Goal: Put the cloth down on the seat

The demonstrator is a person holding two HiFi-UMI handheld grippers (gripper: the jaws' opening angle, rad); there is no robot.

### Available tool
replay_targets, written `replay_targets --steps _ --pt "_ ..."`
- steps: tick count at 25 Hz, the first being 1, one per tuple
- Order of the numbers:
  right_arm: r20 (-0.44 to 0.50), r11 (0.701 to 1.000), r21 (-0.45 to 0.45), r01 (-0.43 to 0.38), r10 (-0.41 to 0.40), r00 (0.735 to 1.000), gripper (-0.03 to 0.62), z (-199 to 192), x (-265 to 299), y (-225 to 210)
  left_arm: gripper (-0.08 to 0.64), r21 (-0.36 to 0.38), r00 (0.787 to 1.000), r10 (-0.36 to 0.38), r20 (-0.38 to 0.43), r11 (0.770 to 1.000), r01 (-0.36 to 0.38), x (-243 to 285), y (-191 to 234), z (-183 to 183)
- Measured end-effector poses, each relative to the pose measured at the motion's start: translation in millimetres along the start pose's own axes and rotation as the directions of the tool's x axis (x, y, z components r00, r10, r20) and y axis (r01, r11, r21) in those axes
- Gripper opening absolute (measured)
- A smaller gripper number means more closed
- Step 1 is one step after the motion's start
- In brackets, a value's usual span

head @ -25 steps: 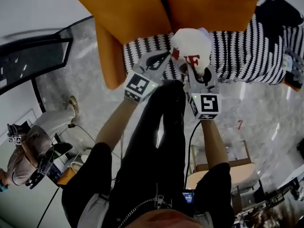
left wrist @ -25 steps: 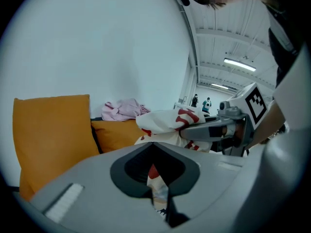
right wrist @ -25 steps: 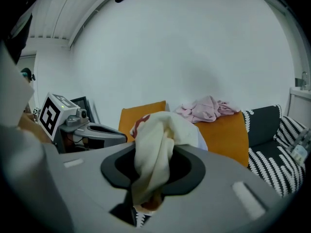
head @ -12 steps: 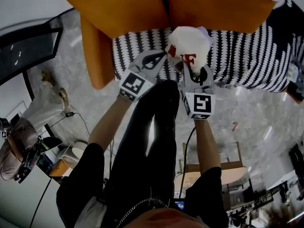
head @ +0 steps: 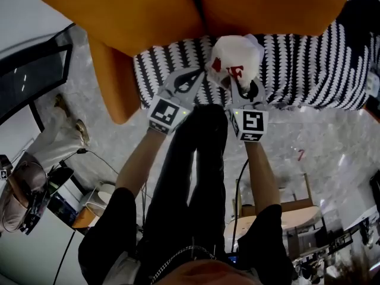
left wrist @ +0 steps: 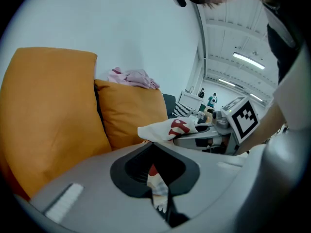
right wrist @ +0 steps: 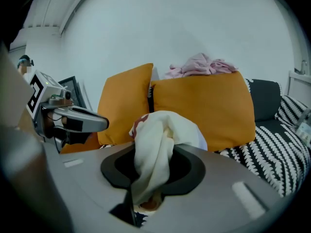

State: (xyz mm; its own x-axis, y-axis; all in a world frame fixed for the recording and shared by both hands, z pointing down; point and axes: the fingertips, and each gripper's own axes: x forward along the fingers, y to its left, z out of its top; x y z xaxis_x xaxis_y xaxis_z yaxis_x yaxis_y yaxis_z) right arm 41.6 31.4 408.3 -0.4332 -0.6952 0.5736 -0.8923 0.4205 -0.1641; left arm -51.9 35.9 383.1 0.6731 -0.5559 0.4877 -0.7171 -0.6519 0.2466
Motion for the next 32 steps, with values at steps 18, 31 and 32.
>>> replay_targets --steps 18,31,32 --pt "-0.127 0.996 0.074 0.053 -0.043 0.991 0.115 -109 58 -38 0.009 -0.046 0.995 -0.04 -0.092 0.998 0.036 8 -12 -100" --pt "-0.158 0.988 0.155 -0.006 0.031 0.987 0.118 -155 89 -40 0.009 -0.038 0.984 -0.087 -0.157 0.996 0.082 3 -19 -134" --pt "-0.162 0.987 0.16 -0.005 0.032 0.986 0.12 -156 90 -39 0.009 -0.039 0.983 -0.091 -0.161 0.996 0.085 2 -20 -137"
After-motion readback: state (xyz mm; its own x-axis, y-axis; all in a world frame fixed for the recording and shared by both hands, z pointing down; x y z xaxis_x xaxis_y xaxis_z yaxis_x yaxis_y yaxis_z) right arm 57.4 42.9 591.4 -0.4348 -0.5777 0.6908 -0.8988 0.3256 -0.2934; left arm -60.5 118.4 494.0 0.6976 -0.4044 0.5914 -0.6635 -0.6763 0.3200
